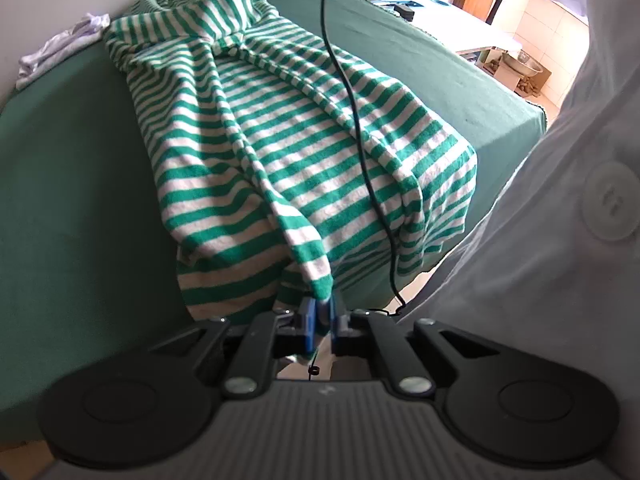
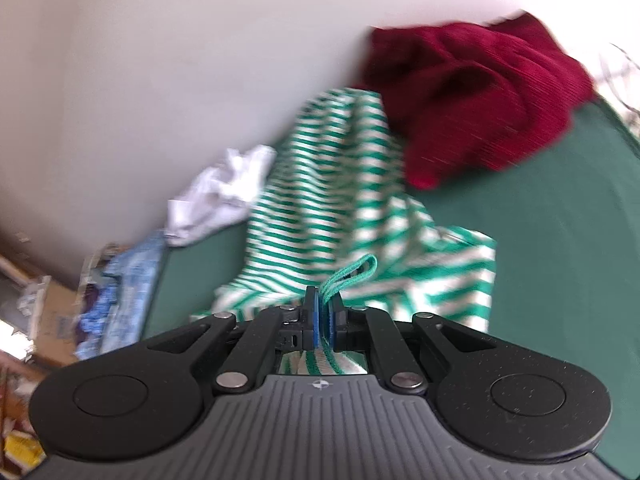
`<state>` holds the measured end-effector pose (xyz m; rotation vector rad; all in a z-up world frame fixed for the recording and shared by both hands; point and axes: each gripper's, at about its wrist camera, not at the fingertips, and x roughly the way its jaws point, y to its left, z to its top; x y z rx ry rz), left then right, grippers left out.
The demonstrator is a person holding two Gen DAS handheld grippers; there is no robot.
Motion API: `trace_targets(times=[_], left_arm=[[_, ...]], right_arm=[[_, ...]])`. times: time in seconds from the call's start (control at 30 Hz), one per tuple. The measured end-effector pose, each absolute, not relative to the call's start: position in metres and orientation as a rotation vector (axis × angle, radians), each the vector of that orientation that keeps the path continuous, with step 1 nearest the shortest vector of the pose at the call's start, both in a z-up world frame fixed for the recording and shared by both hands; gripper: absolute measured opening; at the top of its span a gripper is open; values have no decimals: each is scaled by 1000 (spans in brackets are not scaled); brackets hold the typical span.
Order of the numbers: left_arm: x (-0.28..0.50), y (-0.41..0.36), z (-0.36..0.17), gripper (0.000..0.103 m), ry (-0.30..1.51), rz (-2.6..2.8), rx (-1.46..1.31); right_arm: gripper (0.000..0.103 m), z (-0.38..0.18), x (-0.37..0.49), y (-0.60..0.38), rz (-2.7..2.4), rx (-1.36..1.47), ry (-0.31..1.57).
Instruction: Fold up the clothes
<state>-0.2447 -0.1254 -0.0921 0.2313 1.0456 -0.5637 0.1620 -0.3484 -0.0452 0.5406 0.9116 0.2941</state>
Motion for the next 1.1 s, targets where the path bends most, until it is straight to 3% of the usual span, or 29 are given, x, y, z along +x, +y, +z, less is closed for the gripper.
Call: trace_targets(times=[0.1, 0.23, 0.33, 0.43, 0.8, 0.83, 0.87, 0.9, 1.1], left_arm=[[-245, -127, -93, 3, 1054, -564, 229], [-243, -131, -98, 7, 1074, -559, 222], [-242, -133, -101, 7, 1077, -542, 210], [-241, -133, -104, 9, 1079, -523, 194], [-238, -139, -108, 13, 1097, -480, 210], [-238, -140, -108, 13, 1096, -477, 217], [-238, -140, -108, 14, 1095, -475, 217], [-237, -140, -108, 14, 1094, -473, 216], [-238, -139, -107, 14, 1090, -465, 214]], right_arm=[[8, -65, 160, -356, 291, 550, 921], [23, -82, 153, -367, 301, 559, 901], [47, -78, 131, -379, 403, 580, 831], [51, -80, 109, -381, 496, 494, 803], [46, -107, 76, -341, 574, 80, 716], [39, -110, 79, -338, 561, 71, 722], [21, -109, 81, -339, 550, 72, 723], [14, -108, 82, -340, 539, 74, 723], [10, -80, 57, -364, 539, 133, 788]])
